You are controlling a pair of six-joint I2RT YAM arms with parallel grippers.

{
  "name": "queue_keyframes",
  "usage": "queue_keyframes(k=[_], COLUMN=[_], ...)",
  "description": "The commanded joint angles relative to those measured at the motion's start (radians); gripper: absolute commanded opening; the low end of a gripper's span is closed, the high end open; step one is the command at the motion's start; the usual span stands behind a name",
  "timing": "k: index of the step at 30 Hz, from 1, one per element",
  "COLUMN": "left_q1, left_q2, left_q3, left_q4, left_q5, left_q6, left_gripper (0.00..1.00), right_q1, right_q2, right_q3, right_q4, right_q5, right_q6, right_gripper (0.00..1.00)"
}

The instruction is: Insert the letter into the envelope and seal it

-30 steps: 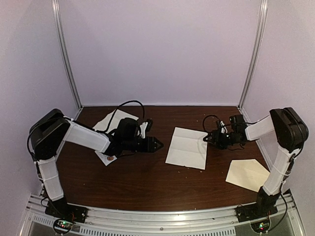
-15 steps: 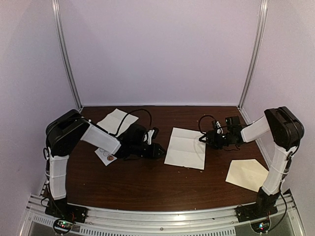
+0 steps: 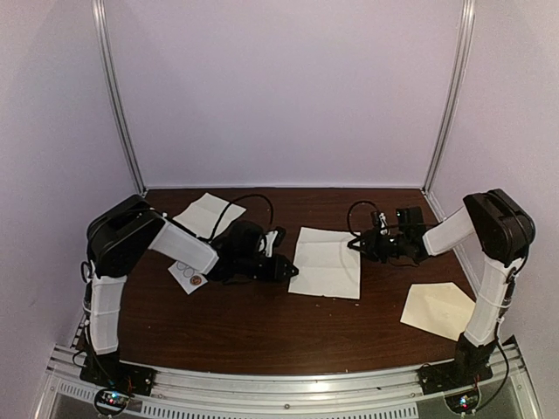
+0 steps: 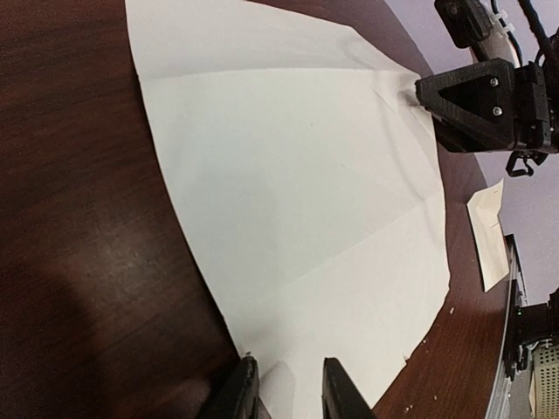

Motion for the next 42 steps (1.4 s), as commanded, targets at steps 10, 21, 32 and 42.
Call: queue_keyframes(k=[10, 21, 32, 42], left_q1=[-0.005, 0.015, 0.033, 0.011], left_q2=[-0.128, -0.651, -0.958, -0.809], left_q3=[-0.067, -0.152, -0.060, 0.045], left_q4=[0.057, -0.202, -0.491, -0.685], left_q5=[-0.097, -0.261, -0.092, 0.056], left_q6=[0.032, 0.285, 0.623, 0.867], left_gripper=[0.29, 0.69, 0.89, 0.85], right_q1=[0.007, 0.051, 0.294, 0.479], right_q2=[-0.112, -0.373, -0.505, -0.449], right_q3=[-0.044, 0.091, 0.338, 0.489], right_q4=[0.096, -0.408, -0.750, -0.876], right_q5=[-0.046, -0.030, 0.019, 0.016], right_q6=[0.019, -0.378, -0.592, -0.647], right_gripper=[0.00, 0.00, 0.00, 0.00])
